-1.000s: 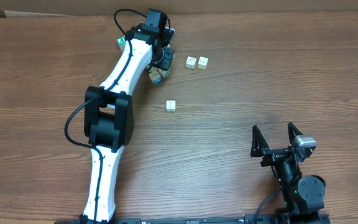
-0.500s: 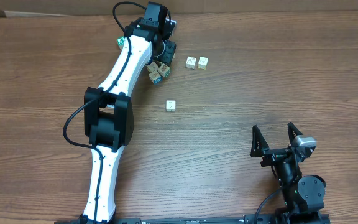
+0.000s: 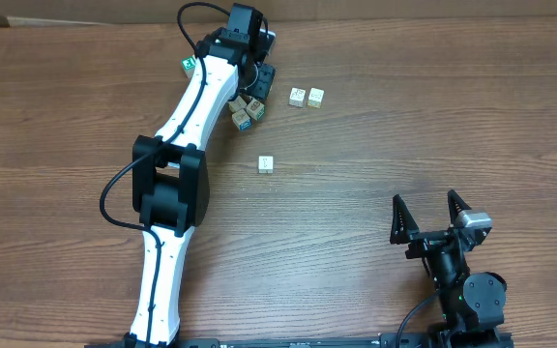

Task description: Form a horizontal line

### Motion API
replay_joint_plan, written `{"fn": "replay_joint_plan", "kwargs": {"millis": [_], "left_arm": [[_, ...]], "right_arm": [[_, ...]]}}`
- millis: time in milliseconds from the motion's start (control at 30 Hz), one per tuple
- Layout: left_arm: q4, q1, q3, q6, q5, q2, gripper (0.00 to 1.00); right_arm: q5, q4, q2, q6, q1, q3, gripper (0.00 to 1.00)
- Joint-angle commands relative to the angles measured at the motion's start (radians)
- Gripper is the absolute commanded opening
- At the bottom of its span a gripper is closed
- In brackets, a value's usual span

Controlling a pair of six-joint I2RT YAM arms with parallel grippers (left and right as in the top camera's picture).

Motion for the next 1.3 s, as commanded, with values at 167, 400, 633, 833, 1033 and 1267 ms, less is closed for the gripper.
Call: {"fn": "replay_joint_plan", "kwargs": {"millis": [167, 400, 633, 833, 1033, 1267], "left_arm": [[0.025, -0.007, -0.013, 0.020, -0.011, 0.030, 0.53], [0.026, -0.007, -0.013, 0.024, -0.018, 0.068, 0.52], [0.025, -0.007, -0.013, 0.023, -0.017, 0.080, 0.29], [-0.007, -0.010, -0.013, 0.023, -0.018, 0.080, 0.33], [-0.010, -0.010, -0.013, 0.023, -0.051, 0.080, 0.49], [-0.021, -0.011, -0.013, 0.023, -0.050, 0.080, 0.49]], "right_arm": [[0.005, 0.006, -0.008, -0.004, -0.005, -0.010, 1.00], [0.005, 0.006, -0.008, -0.004, -0.005, -0.010, 1.00], [0.005, 0.006, -0.008, -0.004, -0.005, -0.010, 1.00], [0.005, 0.006, -0.008, -0.005, -0.005, -0.010, 1.00], [0.005, 0.006, -0.008, -0.005, -0.005, -0.010, 1.00], [0.005, 0.006, -0.008, -0.004, -0.005, -0.010, 1.00]]}}
